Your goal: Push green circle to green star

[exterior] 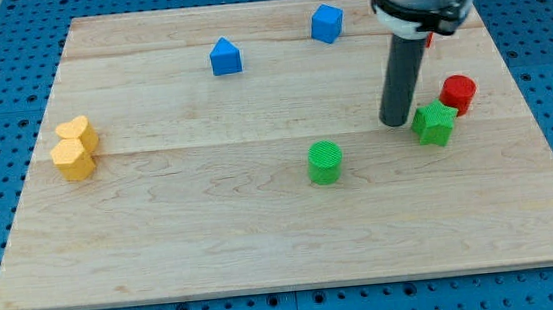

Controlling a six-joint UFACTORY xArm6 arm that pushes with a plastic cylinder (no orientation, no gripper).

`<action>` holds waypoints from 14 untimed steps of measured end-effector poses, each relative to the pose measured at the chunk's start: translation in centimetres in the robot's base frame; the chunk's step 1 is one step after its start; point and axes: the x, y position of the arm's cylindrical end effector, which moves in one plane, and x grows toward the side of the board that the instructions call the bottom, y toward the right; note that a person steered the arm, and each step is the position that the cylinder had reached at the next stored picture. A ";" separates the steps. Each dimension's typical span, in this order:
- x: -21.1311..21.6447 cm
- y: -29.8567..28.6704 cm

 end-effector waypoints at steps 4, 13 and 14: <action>4.3 -2.3; 9.5 -9.2; 8.2 -5.3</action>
